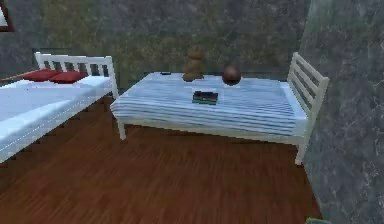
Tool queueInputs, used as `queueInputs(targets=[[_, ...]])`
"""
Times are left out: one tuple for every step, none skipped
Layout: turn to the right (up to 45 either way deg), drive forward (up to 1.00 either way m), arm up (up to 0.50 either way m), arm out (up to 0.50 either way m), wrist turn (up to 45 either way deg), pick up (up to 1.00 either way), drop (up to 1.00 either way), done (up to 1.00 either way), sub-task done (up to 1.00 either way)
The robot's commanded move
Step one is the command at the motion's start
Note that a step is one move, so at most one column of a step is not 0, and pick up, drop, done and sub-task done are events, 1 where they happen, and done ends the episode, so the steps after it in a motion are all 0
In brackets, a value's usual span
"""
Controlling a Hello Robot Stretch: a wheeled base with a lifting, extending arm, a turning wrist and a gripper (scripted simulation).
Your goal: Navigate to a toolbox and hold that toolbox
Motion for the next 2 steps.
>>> queueInputs(targets=[[-36.0, 0.00, 0.00, 0.00, 0.0, 0.00, 0.00, 0.00, 0.00], [45.0, 0.00, 0.00, 0.00, 0.0, 0.00, 0.00, 0.00, 0.00]])
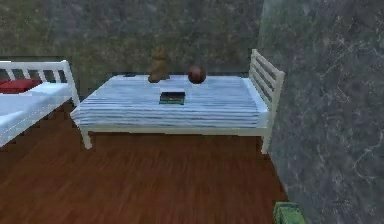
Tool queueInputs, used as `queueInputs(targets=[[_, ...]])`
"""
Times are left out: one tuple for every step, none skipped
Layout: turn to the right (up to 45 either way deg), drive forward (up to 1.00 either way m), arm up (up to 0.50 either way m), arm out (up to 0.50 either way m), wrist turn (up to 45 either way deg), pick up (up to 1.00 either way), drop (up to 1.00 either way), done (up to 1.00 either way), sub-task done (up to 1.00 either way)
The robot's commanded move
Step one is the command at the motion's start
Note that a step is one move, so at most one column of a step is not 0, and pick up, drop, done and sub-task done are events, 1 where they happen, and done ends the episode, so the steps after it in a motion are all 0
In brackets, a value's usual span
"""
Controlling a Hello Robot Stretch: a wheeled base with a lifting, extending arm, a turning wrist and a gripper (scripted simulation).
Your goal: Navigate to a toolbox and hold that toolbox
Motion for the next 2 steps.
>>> queueInputs(targets=[[42.0, 0.00, 0.00, 0.00, 0.0, 0.00, 0.00, 0.00, 0.00], [0.0, 0.45, 0.00, 0.00, 0.0, 0.00, 0.00, 0.00, 0.00]])
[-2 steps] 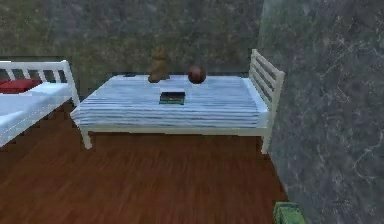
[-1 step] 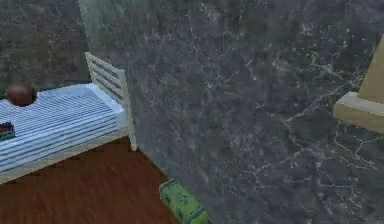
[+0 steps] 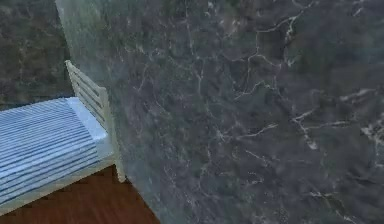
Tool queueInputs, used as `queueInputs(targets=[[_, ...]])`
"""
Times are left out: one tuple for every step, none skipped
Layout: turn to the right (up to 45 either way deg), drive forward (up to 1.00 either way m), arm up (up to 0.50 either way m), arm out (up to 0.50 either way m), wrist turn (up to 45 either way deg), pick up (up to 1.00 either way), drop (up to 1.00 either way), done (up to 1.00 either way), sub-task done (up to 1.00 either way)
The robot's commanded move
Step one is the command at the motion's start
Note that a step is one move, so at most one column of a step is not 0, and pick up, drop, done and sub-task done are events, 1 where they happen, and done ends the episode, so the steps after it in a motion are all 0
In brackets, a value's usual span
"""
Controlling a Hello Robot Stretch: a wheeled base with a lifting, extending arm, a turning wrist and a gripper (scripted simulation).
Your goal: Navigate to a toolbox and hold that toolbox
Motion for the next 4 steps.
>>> queueInputs(targets=[[-45.0, 0.00, 0.00, 0.00, 0.0, 0.00, 0.00, 0.00, 0.00], [-45.0, 0.00, 0.00, 0.00, 0.0, 0.00, 0.00, 0.00, 0.00], [0.0, 0.00, 0.10, 0.00, 0.0, 0.00, 0.00, 0.00, 0.00], [0.0, 0.00, 0.00, 0.10, 0.0, 0.00, 0.00, 0.00, 0.00]])
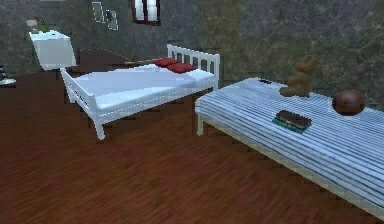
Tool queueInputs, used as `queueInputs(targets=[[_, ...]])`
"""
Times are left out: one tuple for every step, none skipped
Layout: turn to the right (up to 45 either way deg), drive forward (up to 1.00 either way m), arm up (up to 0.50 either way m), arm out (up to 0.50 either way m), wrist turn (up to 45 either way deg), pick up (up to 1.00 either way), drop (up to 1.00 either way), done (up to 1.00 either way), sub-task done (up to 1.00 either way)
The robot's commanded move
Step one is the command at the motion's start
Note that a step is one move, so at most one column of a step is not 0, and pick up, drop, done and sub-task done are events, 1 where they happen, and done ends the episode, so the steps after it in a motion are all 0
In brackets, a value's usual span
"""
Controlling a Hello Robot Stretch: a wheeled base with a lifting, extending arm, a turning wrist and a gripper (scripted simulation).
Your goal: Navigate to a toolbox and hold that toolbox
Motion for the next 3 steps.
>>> queueInputs(targets=[[0.0, 0.00, 0.00, 0.00, 45.0, 0.00, 0.00, 0.00, 0.00], [0.0, 0.00, 0.00, 0.00, 45.0, 0.00, 0.00, 0.00, 0.00], [0.0, 0.00, 0.00, 0.00, 45.0, 0.00, 0.00, 0.00, 0.00]])
